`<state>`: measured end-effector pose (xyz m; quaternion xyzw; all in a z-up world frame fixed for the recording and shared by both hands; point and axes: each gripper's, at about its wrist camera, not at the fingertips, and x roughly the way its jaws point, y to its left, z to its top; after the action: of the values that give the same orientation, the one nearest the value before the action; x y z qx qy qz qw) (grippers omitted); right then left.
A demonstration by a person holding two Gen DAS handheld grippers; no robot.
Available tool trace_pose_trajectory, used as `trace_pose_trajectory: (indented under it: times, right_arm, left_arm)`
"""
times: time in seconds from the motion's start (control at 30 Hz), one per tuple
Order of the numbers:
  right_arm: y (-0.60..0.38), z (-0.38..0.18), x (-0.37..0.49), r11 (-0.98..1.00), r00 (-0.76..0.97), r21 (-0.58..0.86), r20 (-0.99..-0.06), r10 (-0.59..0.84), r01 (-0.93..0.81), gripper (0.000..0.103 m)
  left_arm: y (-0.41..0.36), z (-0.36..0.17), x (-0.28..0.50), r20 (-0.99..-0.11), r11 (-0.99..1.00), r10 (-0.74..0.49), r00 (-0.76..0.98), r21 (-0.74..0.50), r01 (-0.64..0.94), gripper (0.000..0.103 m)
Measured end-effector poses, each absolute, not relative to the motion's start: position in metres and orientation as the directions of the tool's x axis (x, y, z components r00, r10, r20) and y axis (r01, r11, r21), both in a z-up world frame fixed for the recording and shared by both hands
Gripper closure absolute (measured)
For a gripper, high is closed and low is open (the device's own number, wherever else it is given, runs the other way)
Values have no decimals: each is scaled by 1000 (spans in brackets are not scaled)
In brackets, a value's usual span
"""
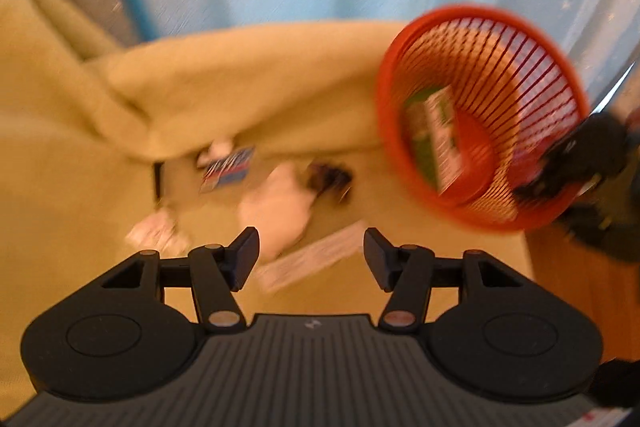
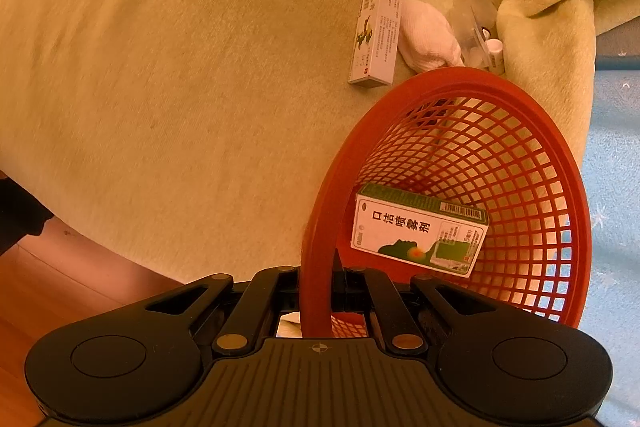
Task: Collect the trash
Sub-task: 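Move the left tool to the white medicine box and grasp it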
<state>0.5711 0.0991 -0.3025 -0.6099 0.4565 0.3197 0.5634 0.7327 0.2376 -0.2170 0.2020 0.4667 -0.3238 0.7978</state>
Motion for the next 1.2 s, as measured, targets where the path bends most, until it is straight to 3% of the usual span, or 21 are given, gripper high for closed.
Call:
trace_pose_trajectory:
  times: [0.3,0.97,1.2]
  right_arm:
    - [99,-302,570,50,375,-391,-907,-193,-919,102]
    - [101,-304,572,61,356,-375,-912,-202,-925,102]
    - [101,-305,575,77,346,-367,-916,-203,-927,102]
  left_arm:
    - [252,-259,729,-899,671,-267,348,86,736,42]
    - [211,-353,759,-934,414,-253,251,130,901,43]
    - [214,-362,766,-946,459,-228,231,105,882,59]
